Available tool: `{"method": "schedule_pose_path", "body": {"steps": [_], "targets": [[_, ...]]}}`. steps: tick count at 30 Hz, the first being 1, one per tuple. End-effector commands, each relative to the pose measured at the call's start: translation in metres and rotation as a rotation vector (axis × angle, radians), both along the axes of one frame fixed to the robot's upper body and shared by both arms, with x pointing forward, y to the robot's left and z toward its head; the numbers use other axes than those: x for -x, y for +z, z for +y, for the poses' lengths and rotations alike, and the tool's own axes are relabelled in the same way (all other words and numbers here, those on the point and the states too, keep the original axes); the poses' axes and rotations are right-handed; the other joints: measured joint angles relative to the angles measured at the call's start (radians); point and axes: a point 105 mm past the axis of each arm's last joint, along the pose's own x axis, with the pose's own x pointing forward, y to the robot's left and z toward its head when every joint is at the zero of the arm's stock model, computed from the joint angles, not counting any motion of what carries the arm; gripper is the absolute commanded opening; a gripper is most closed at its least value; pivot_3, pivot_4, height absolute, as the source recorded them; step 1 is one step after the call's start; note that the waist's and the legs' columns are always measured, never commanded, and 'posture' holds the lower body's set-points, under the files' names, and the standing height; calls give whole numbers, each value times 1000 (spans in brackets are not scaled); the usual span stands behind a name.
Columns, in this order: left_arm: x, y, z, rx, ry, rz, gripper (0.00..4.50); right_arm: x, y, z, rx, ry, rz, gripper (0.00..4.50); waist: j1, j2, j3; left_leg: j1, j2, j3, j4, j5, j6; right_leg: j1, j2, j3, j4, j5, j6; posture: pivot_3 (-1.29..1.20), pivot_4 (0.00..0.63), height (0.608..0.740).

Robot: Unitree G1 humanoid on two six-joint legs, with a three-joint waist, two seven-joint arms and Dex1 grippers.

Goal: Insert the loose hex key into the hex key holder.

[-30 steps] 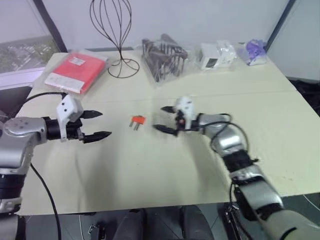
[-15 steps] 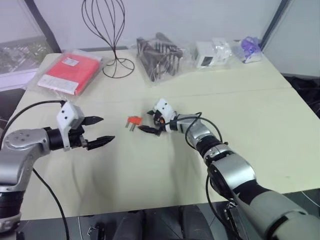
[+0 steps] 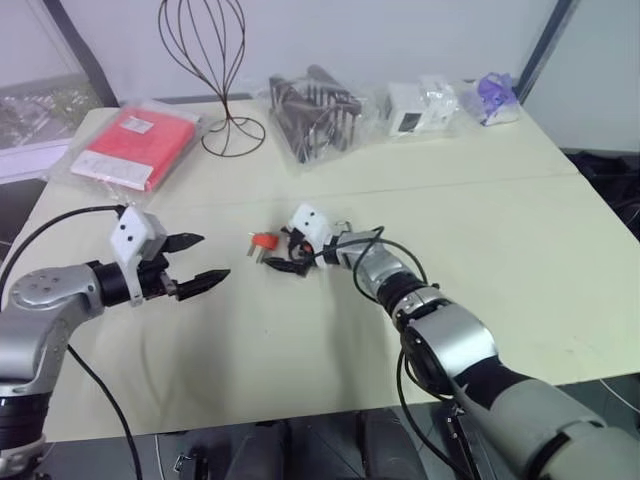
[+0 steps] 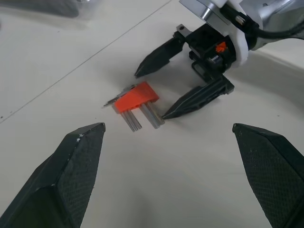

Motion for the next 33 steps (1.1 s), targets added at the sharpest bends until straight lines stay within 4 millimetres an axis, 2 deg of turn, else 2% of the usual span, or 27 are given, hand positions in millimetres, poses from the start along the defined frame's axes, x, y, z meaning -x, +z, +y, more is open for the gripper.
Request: {"method": "schedule_pose_path", "body": {"steps": [1,4,8,10,12,15,17,21,26,28,33], "targets": [[2,11,-2,3,-7,-46,4500,4,-1,9,40,30,-35,2660,-2,0,0,0,0,0,0,0,0,0,0,0,0,0,0,0,150,740],[2,10,-3,3,-4,-47,4500,5,-4,8,60,36,-48,1020,-2,0,0,0,0,0,0,0,-1,0,1,0,0,0,0,0,150,740],[0,9,-3,6,-2,-50,4500,2,-3,3,81,39,-83,986,-2,0,0,0,0,0,0,1,-1,0,1,0,1,0,-1,0,150,740],[-2,9,-3,10,-6,-52,4500,-1,8,0,112,71,-177,986,-1,0,0,0,0,0,0,1,-1,0,1,0,1,0,-1,0,150,740],[-6,12,-3,32,-10,-56,4500,-4,29,-3,136,126,-305,986,8,0,0,0,0,0,0,1,-1,0,0,0,1,0,-1,0,150,740],[-19,18,-1,92,-13,-64,4500,-3,82,-12,205,262,-619,986,15,0,0,-1,0,-1,1,1,-3,0,0,0,0,0,-1,0,150,740],[-33,25,-4,136,-39,-75,4500,2,115,-23,312,348,-905,986,14,0,0,-2,-1,-1,2,2,-3,0,0,0,0,0,0,0,150,740],[-58,41,-27,218,-146,-84,4500,14,152,-41,423,419,-1326,986,7,-1,-1,-2,-1,-1,0,2,-3,-2,1,0,1,0,0,0,150,740],[-82,52,-57,278,-282,-66,4500,16,162,-59,438,391,-1512,986,-7,-1,-1,-2,0,0,0,2,-3,-2,2,0,0,0,0,0,150,740],[-86,55,-63,296,-316,-61,4500,17,163,-61,440,389,-1553,986,-17,-1,-1,-2,0,0,0,2,-3,-2,2,0,0,0,0,0,150,740],[-97,72,-95,365,-454,-31,4500,17,168,-66,418,353,-1600,986,-22,-2,-1,-3,0,0,0,2,-3,-3,2,0,0,0,0,0,150,740]]}}
